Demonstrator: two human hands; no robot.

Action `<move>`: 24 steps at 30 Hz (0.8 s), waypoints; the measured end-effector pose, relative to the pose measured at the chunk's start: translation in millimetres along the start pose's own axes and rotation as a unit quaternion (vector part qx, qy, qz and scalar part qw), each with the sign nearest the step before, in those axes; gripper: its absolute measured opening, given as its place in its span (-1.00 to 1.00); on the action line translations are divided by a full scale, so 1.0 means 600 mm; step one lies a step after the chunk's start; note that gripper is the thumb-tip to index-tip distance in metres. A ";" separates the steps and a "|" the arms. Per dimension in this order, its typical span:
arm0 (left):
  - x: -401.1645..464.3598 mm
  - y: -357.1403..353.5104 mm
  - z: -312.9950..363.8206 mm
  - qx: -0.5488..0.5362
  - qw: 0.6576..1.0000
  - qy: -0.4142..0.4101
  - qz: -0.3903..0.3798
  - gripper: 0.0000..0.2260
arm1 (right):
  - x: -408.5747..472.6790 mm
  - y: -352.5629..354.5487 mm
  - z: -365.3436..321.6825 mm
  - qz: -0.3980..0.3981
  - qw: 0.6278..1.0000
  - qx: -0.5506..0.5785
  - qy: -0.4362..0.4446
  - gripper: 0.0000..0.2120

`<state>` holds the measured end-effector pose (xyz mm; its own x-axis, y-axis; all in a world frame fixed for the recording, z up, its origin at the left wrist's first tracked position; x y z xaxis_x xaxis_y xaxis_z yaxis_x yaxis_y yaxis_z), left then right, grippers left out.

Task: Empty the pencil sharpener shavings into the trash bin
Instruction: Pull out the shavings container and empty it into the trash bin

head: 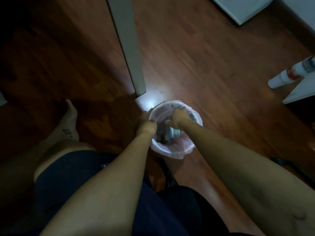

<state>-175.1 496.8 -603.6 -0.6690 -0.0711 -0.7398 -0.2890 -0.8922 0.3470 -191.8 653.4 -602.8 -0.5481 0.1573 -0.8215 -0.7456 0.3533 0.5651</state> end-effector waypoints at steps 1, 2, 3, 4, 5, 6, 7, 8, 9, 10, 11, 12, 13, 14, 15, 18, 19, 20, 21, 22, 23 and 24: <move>0.002 0.002 0.006 0.015 1.000 -0.009 -0.002 -0.55 | -0.014 0.013 -0.001 0.012 1.000 -0.003 0.000 -0.50; -0.003 0.008 0.014 0.028 1.000 -0.013 -0.003 -0.58 | -0.023 0.022 0.000 0.011 1.000 0.002 -0.008 -0.48; -0.008 0.013 0.024 0.045 0.999 -0.023 -0.003 -0.60 | -0.034 0.032 0.000 0.016 1.000 0.007 -0.011 -0.45; -0.013 0.017 0.034 0.062 0.998 -0.033 -0.006 -0.61 | -0.048 0.043 -0.003 0.026 1.000 0.008 -0.004 -0.42; -0.021 0.024 0.047 0.078 0.996 -0.044 -0.008 -0.61 | -0.060 0.055 -0.007 0.039 0.999 0.005 0.010 -0.40; -0.033 0.034 0.062 0.085 0.995 -0.057 -0.006 -0.61 | -0.078 0.068 -0.013 0.053 0.998 0.008 0.023 -0.39; -0.043 0.046 0.080 0.090 0.993 -0.073 0.000 -0.62 | -0.096 0.082 -0.016 0.065 0.997 0.013 0.033 -0.40; -0.054 0.058 0.097 0.098 0.992 -0.083 0.001 -0.63 | -0.115 0.098 -0.020 0.080 0.996 0.025 0.041 -0.41; -0.071 0.070 0.116 0.113 0.989 -0.093 0.000 -0.64 | -0.135 0.116 -0.023 0.095 0.994 0.034 0.050 -0.43; -0.086 0.082 0.133 0.129 0.987 -0.100 0.001 -0.66 | -0.156 0.134 -0.027 0.106 0.992 0.046 0.053 -0.44; -0.101 0.095 0.151 0.138 0.984 -0.109 0.006 -0.67 | -0.178 0.152 -0.030 0.121 0.989 0.060 0.060 -0.42; -0.120 0.110 0.172 0.144 0.982 -0.120 0.017 -0.69 | -0.200 0.172 -0.034 0.136 0.986 0.075 0.062 -0.40; -0.143 0.127 0.194 0.153 0.978 -0.137 0.029 -0.71 | -0.222 0.192 -0.038 0.152 0.982 0.089 0.067 -0.37; -0.166 0.144 0.215 0.160 0.975 -0.150 0.043 -0.72 | -0.244 0.212 -0.041 0.169 0.978 0.102 0.072 -0.35; -0.191 0.162 0.236 0.171 0.969 -0.166 0.061 -0.71 | -0.269 0.232 -0.045 0.188 0.973 0.110 0.080 -0.36; -0.275 0.213 0.297 0.213 0.949 -0.209 0.099 -0.65 | -0.355 0.291 -0.060 0.229 0.958 0.130 0.110 -0.40; -0.303 0.227 0.318 0.226 0.942 -0.224 0.107 -0.65 | -0.385 0.309 -0.065 0.241 0.954 0.136 0.118 -0.40; -0.335 0.240 0.337 0.234 0.936 -0.239 0.111 -0.66 | -0.419 0.328 -0.069 0.255 0.948 0.141 0.126 -0.39; -0.368 0.254 0.354 0.241 0.929 -0.255 0.117 -0.67 | -0.451 0.346 -0.074 0.267 0.943 0.144 0.135 -0.38; -0.403 0.270 0.371 0.250 0.921 -0.270 0.126 -0.68 | -0.485 0.363 -0.081 0.278 0.939 0.143 0.145 -0.37; -0.438 0.287 0.387 0.257 0.912 -0.288 0.139 -0.69 | -0.518 0.382 -0.090 0.293 0.934 0.138 0.153 -0.36; -0.472 0.307 0.403 0.266 0.902 -0.304 0.152 -0.68 | -0.551 0.401 -0.102 0.309 0.928 0.132 0.163 -0.34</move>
<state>-204.5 460.5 -191.1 -0.9779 0.1257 -0.1671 -0.2083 -0.5201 0.8283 -212.8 630.0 -190.7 -0.9577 0.1325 -0.2553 -0.1553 0.5090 0.8467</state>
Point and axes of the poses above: each hand's wrist, its own x-axis towards the middle knuckle, its own y-axis out of the back of the hand, z = x × y, the point moved 8 cm from there along x, towards the middle knuckle, and after that the axes turned 7 degrees about -z, right-handed, at the moved point
